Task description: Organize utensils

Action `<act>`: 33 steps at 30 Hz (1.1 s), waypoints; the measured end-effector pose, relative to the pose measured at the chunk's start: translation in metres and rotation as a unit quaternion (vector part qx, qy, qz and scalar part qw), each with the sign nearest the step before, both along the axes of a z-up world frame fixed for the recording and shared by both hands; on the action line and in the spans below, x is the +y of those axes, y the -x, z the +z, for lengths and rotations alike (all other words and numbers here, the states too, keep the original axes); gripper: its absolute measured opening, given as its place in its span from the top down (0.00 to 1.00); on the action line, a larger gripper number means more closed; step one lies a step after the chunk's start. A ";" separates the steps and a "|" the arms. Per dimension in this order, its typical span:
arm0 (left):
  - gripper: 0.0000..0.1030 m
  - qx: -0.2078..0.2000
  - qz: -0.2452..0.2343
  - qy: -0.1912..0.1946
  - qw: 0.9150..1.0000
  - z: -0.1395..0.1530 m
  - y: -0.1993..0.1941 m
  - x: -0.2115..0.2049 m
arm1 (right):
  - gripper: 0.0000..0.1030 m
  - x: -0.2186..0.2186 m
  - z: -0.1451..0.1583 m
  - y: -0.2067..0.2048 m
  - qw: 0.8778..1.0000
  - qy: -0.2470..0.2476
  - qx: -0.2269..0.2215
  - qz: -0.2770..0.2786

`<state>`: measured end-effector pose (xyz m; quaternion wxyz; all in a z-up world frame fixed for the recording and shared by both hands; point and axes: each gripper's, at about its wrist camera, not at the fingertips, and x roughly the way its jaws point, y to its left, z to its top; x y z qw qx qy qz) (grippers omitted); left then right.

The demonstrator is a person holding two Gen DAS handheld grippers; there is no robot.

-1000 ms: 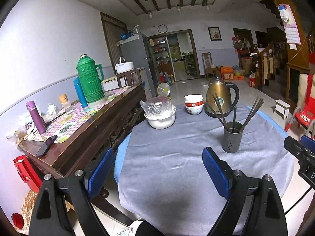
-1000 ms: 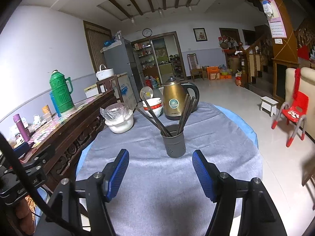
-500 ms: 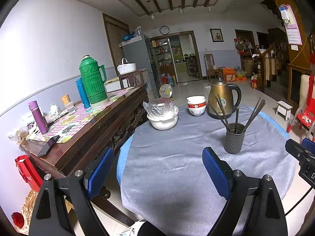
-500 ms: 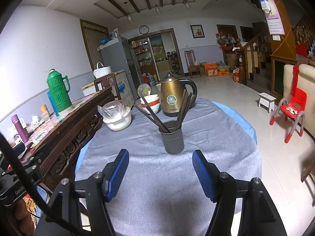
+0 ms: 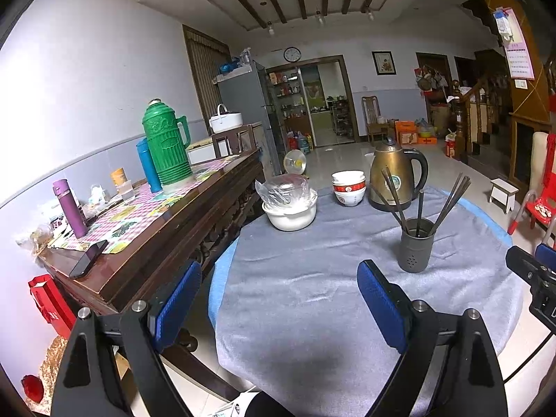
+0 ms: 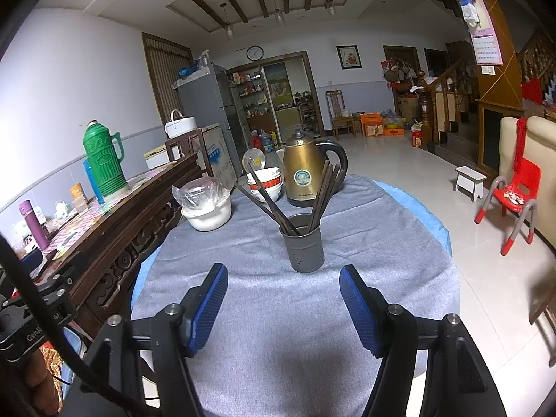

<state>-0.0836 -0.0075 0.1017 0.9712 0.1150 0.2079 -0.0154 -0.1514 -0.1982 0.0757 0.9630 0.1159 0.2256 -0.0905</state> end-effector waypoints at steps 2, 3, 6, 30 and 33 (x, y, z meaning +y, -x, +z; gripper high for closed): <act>0.11 0.000 0.001 -0.001 1.000 0.000 0.000 0.000 | 0.32 0.000 0.000 0.000 1.000 0.000 0.000 0.000; 0.11 0.000 0.001 -0.001 1.000 0.000 0.000 0.000 | 0.32 0.000 0.000 0.000 1.000 0.000 0.000 0.000; 0.11 -0.002 0.002 -0.001 1.000 0.000 0.000 0.000 | 0.32 0.000 0.002 0.002 1.000 0.003 -0.001 -0.003; 0.11 -0.006 0.003 0.000 1.000 0.003 0.000 0.000 | 0.32 0.002 0.005 0.002 1.000 0.010 0.002 -0.003; 0.11 -0.006 0.004 0.000 1.000 0.003 0.000 0.001 | 0.32 0.003 0.005 0.002 1.000 0.010 0.002 -0.003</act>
